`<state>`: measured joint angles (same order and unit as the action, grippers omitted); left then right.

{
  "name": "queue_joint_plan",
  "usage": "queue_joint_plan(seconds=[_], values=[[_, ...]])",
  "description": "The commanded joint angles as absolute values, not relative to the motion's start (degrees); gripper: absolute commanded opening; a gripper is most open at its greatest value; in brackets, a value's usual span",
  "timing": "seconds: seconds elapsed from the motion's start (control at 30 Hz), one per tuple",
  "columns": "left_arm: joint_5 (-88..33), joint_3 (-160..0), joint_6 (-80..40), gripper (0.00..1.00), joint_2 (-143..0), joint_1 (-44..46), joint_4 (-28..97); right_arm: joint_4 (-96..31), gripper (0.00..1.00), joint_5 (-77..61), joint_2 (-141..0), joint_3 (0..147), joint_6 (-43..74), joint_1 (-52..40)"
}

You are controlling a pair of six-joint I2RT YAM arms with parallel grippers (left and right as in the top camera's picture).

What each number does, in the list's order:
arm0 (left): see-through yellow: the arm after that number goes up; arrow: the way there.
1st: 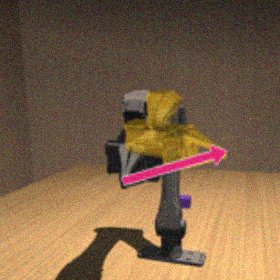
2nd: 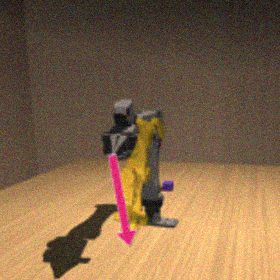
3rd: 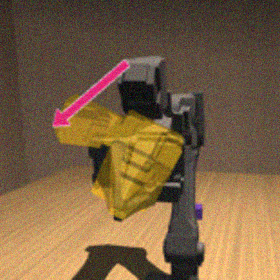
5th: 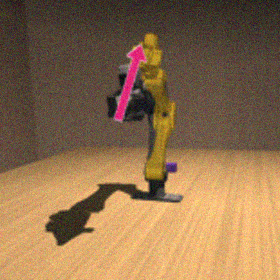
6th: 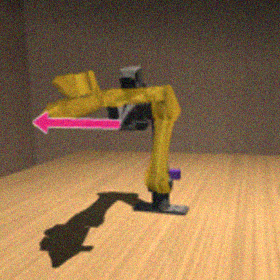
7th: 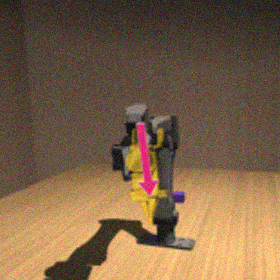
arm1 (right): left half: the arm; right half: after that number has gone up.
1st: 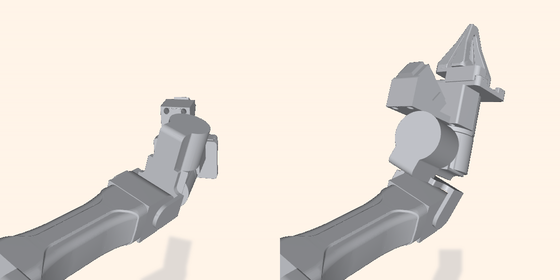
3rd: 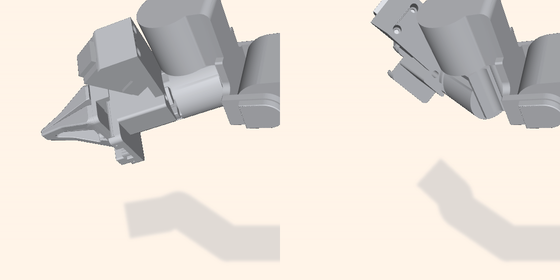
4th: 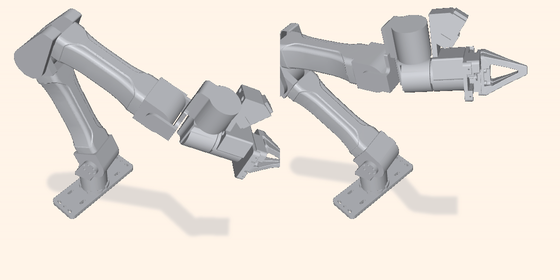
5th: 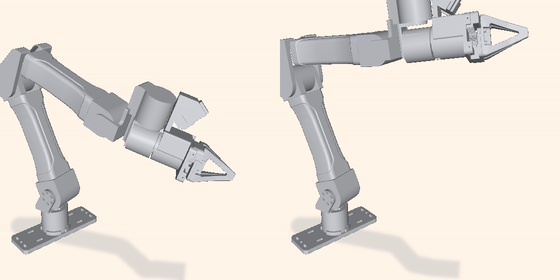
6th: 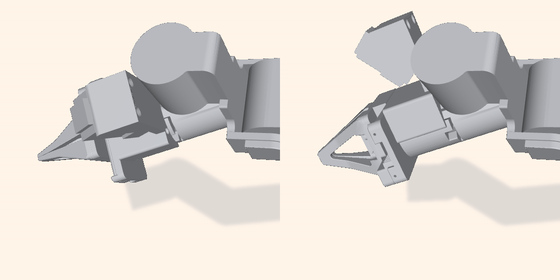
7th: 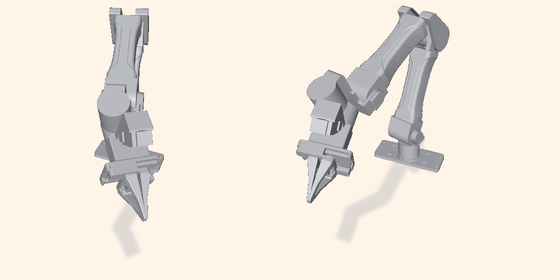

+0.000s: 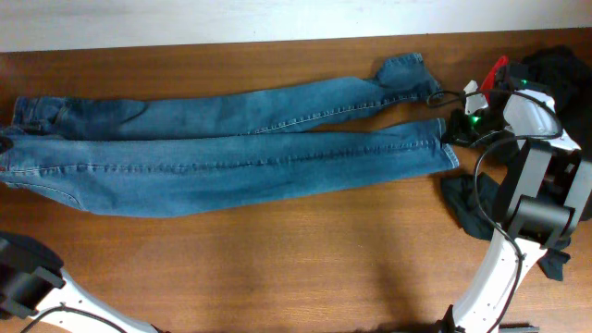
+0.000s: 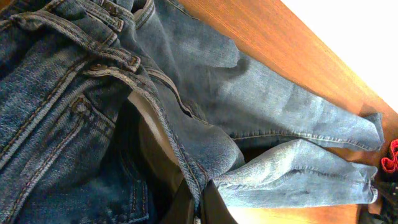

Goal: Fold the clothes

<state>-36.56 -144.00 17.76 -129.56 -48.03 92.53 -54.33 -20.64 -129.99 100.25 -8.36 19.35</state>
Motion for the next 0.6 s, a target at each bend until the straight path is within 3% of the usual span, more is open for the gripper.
queue_joint_plan(seconds=[0.0, 0.13, 0.3, 0.43, 0.57], values=[[-37.3, -145.0, 17.1, 0.01, -128.8, -48.4, 91.9, -54.6, 0.05, -21.7, -124.0, 101.0, -8.8, 20.4], [-37.3, -145.0, 16.5, 0.0, -128.8, -48.4, 91.5, -54.1, 0.04, -24.6, -119.5, 101.3, -8.8, 21.3], [-37.6, -145.0, 14.0, 0.0, -128.8, -48.4, 89.5, -48.2, 0.04, -37.8, -115.1, 101.4, -9.8, 23.3], [-52.2, -145.1, 13.3, 0.0, -128.7, -49.2, 82.7, -30.3, 0.04, -50.4, -115.1, 101.4, -6.2, 23.4], [-45.6, -145.1, 13.3, 0.0, -128.7, -50.6, 88.8, -28.7, 0.04, -50.1, -115.1, 101.4, -5.7, 23.4]])
